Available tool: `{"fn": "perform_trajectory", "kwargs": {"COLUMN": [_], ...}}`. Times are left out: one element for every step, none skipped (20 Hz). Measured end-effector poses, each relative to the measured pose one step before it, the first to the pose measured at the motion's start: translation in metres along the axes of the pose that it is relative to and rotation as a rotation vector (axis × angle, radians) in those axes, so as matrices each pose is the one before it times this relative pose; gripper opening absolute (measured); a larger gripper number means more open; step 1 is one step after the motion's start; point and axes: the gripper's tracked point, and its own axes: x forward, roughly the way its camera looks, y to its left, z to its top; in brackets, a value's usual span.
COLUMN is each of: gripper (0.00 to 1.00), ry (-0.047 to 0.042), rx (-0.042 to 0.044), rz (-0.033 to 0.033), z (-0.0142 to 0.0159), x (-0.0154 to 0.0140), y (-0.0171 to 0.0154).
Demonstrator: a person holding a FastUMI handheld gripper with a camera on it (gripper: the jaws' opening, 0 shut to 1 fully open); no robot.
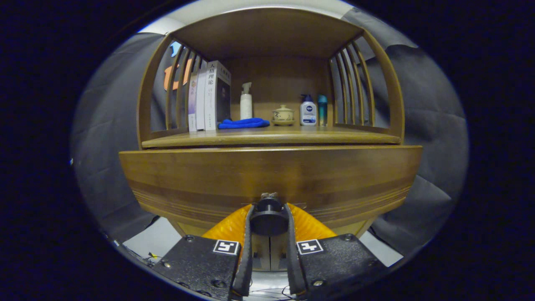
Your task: Pull open the drawer, take out the items inside it, and place them on the countertop above the cabinet.
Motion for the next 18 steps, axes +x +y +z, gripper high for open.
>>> {"fn": "perform_trajectory", "kwargs": {"gripper": [0.37,0.37,0.37,0.37,0.37,0.37,0.37,0.37,0.37,0.37,0.37,0.37,0.37,0.37,0.37,0.37,0.37,0.37], "ry": [0.00044,-0.00169,-0.00051,-0.00196,-0.00034,0.00090,0.00183,-0.00085,-0.00054,0.00147,0.00435,0.00563,0.00491,0.00638,0.00741,-0.01048,0.00924,-0.00330], "rx": [0.00041,-0.00339,-0.01007,-0.00459,0.00360,0.00321,0.00382,-0.00301,-0.00614,0.00021,0.00000,0.00091,0.00178,0.00390,0.00761,0.00927,-0.00405,-0.00115], "rz": [0.00138,-0.00084,-0.00175,0.00140,0.00196,0.00252,0.00195,0.00145,0.00127,0.00116,0.00316,0.00237,0.00293,0.00469,0.00241,0.00294,-0.00296,0.00336], "z": [-0.00247,-0.00231,-0.00211,-0.00247,-0.00186,-0.00225,-0.00126,-0.00231,-0.00159,-0.00232,-0.00236,-0.00355,-0.00290,-0.00426,-0.00423,-0.00104,-0.00417,-0.00213], "x": [-0.00815,-0.00757,-0.00655,-0.00623,-0.00553,-0.00604,-0.00578,-0.00527,-0.00533,-0.00631,-0.00531,-0.00528,-0.00530,-0.00544,-0.00540,-0.00640,-0.00460,-0.00469], "y": [-0.00039,-0.00060,-0.00021,0.00002,0.00031,-0.00056,0.00015,0.00047,-0.00033,-0.00033,-0.00033,0.00023,-0.00058,0.00013,-0.00039,0.00091,0.00038,0.00061]}}
